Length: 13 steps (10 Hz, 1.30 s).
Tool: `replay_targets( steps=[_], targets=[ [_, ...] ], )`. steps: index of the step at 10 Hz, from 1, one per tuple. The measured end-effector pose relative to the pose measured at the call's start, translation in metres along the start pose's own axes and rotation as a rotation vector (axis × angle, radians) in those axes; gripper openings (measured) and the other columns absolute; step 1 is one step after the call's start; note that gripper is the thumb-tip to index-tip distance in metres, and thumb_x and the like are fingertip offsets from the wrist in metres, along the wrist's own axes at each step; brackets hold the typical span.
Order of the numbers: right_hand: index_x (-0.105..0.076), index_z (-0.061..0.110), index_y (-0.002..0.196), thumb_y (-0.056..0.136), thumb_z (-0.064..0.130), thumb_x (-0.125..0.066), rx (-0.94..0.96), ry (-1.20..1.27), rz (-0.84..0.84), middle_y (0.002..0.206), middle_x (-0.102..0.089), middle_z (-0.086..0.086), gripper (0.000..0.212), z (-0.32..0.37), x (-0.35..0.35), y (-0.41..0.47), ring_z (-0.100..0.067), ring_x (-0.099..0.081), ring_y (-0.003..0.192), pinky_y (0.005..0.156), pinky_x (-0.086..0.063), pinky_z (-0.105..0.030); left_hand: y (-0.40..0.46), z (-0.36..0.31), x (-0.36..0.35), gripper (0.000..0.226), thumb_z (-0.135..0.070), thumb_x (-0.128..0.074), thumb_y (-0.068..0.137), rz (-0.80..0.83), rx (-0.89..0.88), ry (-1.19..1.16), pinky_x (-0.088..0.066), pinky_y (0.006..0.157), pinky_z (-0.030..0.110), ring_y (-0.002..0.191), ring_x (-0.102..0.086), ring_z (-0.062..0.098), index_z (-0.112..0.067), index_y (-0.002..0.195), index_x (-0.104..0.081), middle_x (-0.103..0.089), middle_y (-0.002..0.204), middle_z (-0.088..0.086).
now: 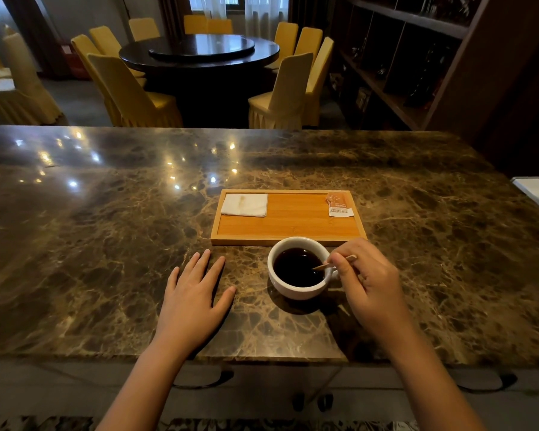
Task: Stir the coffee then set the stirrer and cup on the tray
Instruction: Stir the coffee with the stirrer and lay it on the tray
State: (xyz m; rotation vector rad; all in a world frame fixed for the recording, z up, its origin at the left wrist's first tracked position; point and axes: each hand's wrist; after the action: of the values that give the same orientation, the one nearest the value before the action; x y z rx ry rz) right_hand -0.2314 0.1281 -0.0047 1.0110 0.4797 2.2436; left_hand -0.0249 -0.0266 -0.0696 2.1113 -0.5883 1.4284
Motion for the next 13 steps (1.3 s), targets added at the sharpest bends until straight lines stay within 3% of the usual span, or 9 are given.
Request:
replay_targets(
  steps=[1,2,4,6,9,11,13],
  targets=[
    [-0.063,0.013,0.081,0.089,0.031,-0.043,-0.060,0.068,0.012,0.079,-0.060,0.002,0.028,0.002,0.001,0.000,-0.006,-0.058,0.075,0.063,-0.047,-0.012,0.000,0.000,0.000,0.072,-0.064,-0.015,0.077,0.002,0.002,-0.003,-0.005,0.112,0.046,0.138,-0.006,0.015,-0.029,0.139,-0.024,-0.018,0.151,0.004],
    [-0.065,0.016,0.085,0.088,0.025,-0.057,-0.288,0.315,0.022,0.080,-0.067,0.000,0.012,0.006,0.003,0.001,-0.015,-0.067,0.070,0.060,-0.058,-0.028,0.000,0.001,0.000,0.072,-0.064,-0.015,0.077,0.003,0.004,-0.005,-0.005,0.112,0.047,0.138,-0.007,0.015,-0.029,0.139,-0.024,-0.018,0.151,0.004],
    [-0.064,0.016,0.086,0.089,0.014,-0.055,-0.364,0.377,-0.183,0.077,-0.070,-0.006,0.009,0.006,0.015,0.011,-0.014,-0.070,0.067,0.057,-0.059,-0.024,0.000,0.001,-0.001,0.071,-0.064,-0.014,0.077,0.000,0.005,0.005,-0.005,0.112,0.046,0.138,-0.006,0.015,-0.029,0.139,-0.023,-0.017,0.151,0.003],
    [-0.060,0.025,0.084,0.096,0.017,-0.041,-0.367,0.312,-0.139,0.076,-0.067,-0.005,0.024,0.002,0.031,0.027,-0.010,-0.069,0.064,0.055,-0.057,-0.018,0.000,0.001,-0.001,0.071,-0.064,-0.016,0.078,-0.011,0.003,0.002,-0.006,0.112,0.047,0.138,-0.007,0.015,-0.028,0.139,-0.025,-0.019,0.151,0.004],
    [-0.062,0.012,0.091,0.096,0.016,-0.041,-0.372,0.224,-0.148,0.075,-0.067,-0.001,0.022,-0.006,0.048,0.044,-0.005,-0.069,0.064,0.051,-0.056,-0.015,0.000,0.001,-0.001,0.072,-0.064,-0.015,0.078,0.000,0.009,0.003,-0.005,0.113,0.046,0.137,-0.006,0.014,-0.029,0.139,-0.022,-0.017,0.151,0.003],
    [-0.067,0.011,0.094,0.093,0.015,-0.048,-0.280,0.316,-0.127,0.083,-0.068,0.002,0.019,0.001,0.048,0.062,-0.007,-0.069,0.077,0.057,-0.056,-0.014,0.000,-0.001,0.000,0.072,-0.065,-0.013,0.076,0.006,0.018,0.001,-0.003,0.112,0.043,0.135,-0.001,0.009,-0.030,0.140,-0.021,-0.015,0.151,0.002],
    [-0.066,0.007,0.102,0.091,0.016,-0.052,0.178,0.062,-0.022,0.088,-0.070,-0.005,0.020,-0.003,0.016,0.103,-0.014,-0.068,0.080,0.066,-0.056,-0.019,-0.001,-0.002,0.001,0.070,-0.064,-0.015,0.078,0.004,0.018,0.003,-0.002,0.111,0.041,0.135,-0.001,0.009,-0.031,0.140,-0.021,-0.016,0.152,0.001]
  ],
)
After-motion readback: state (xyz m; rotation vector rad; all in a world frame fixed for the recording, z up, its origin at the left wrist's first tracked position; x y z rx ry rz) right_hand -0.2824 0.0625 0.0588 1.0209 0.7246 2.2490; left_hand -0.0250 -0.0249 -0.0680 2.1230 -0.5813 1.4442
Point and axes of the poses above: each hand's wrist, its own y-axis towards the middle knuckle, its own x-axis out of the back of the hand, z = x × y
